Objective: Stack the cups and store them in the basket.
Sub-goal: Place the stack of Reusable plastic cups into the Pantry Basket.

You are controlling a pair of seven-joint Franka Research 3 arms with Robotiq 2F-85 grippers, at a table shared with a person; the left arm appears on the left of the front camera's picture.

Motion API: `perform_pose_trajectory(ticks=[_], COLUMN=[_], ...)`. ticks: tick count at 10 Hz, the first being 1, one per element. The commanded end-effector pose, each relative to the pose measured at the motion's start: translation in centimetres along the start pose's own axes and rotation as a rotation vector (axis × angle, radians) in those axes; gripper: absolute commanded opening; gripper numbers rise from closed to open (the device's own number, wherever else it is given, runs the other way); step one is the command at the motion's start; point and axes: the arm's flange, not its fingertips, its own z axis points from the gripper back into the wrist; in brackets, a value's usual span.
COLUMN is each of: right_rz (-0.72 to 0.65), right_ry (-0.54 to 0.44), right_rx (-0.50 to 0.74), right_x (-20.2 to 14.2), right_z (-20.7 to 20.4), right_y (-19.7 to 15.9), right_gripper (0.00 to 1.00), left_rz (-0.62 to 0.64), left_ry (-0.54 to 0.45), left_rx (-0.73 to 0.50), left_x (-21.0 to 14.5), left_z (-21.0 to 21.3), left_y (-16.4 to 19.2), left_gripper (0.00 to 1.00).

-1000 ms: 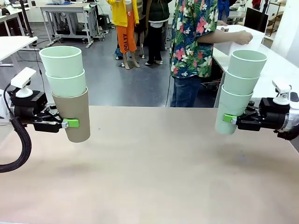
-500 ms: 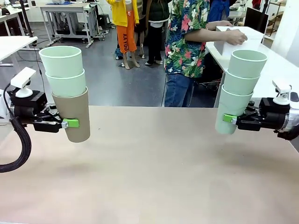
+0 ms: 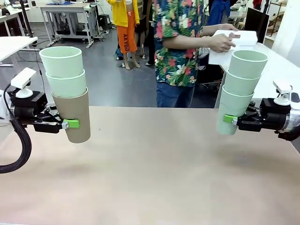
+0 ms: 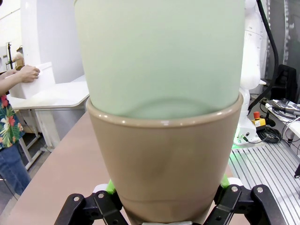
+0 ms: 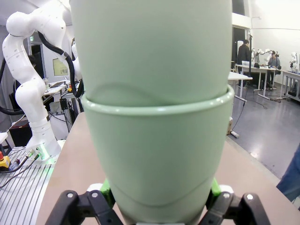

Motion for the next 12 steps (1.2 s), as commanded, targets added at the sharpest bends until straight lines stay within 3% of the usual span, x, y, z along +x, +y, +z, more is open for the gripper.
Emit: perform_pose_trajectory(ticks=[1, 12], right_rz=[0.017, 0.017], right_ry=[-0.013, -0.013], right_rx=[0.005, 0.005], right_x=[0.25, 0.25], right_z=[-0.01, -0.01], right_y=[0.05, 0.05], right_gripper=[0.84, 0.84], left_rz=[-0.003, -0.003], left_ry=[-0.009, -0.009], left_rx=[-0.002, -0.002], left_x=[0.30, 0.30], left_z=[-0.09, -0.09], left_y=[-0.02, -0.02], left_gripper=[0.85, 0.85])
